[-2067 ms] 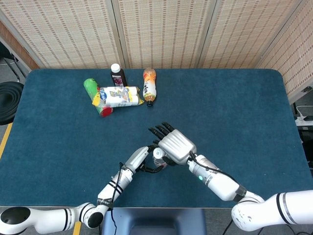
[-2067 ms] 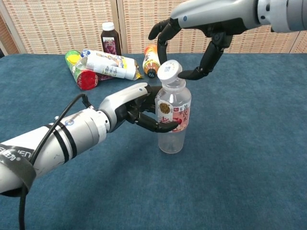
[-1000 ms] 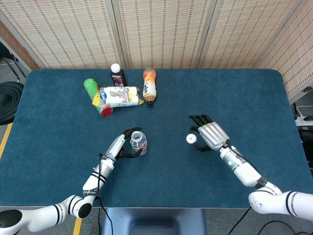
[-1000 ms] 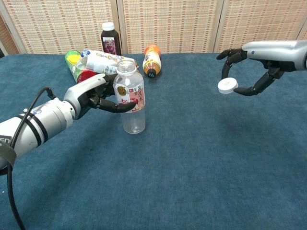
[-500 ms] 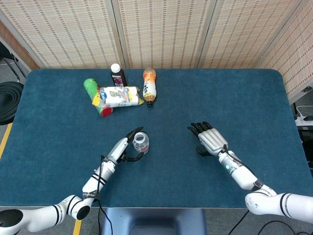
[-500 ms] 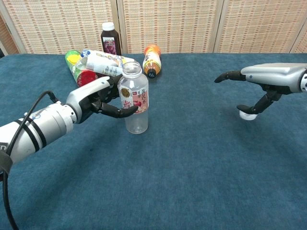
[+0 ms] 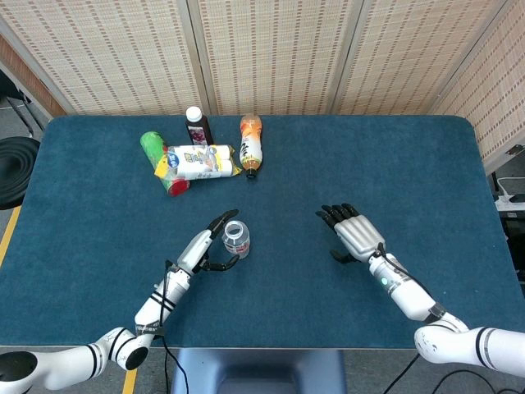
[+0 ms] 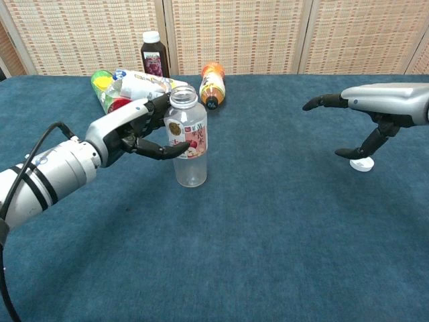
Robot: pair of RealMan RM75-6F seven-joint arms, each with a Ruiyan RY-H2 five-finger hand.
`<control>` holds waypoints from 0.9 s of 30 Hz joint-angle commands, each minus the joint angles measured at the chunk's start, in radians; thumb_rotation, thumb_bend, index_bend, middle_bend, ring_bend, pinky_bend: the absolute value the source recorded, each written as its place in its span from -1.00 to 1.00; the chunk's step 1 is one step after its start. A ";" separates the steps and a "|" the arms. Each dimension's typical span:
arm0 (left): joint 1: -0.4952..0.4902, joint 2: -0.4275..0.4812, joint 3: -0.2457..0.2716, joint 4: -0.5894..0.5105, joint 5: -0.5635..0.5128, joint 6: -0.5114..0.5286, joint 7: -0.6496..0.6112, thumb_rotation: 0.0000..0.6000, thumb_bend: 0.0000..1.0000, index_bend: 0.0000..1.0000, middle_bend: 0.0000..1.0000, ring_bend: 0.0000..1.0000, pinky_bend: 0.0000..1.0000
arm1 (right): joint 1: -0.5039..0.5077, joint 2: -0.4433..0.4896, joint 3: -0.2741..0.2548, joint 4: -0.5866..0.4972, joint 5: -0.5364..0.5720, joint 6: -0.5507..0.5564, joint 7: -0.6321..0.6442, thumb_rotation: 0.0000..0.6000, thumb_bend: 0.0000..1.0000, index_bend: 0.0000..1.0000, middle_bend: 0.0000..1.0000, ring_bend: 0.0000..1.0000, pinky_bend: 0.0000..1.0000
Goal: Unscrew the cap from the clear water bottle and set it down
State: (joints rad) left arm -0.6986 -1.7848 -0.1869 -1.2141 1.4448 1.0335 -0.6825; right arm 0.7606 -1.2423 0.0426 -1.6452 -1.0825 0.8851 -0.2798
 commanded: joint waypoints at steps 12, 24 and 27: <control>0.027 0.152 0.059 -0.014 0.123 0.125 0.091 1.00 -0.36 -1.00 -1.00 -1.00 -1.00 | -0.183 0.168 -0.026 -0.150 -0.321 0.279 0.172 0.82 -0.46 -1.00 -1.00 -1.00 -1.00; 0.419 0.405 0.236 -0.015 0.147 0.527 0.675 1.00 -0.26 -1.00 -1.00 -1.00 -1.00 | -0.619 0.062 -0.165 0.045 -0.476 0.786 0.063 0.81 -0.46 -1.00 -1.00 -1.00 -1.00; 0.502 0.397 0.246 -0.023 0.126 0.606 0.774 1.00 -0.26 -1.00 -1.00 -1.00 -1.00 | -0.649 0.052 -0.175 0.069 -0.485 0.791 0.075 0.83 -0.46 -1.00 -1.00 -1.00 -1.00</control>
State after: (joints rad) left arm -0.3353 -1.4265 0.0062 -1.2249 1.5938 1.5128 -0.0606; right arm 0.1469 -1.1718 -0.1077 -1.6096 -1.5498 1.6463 -0.1903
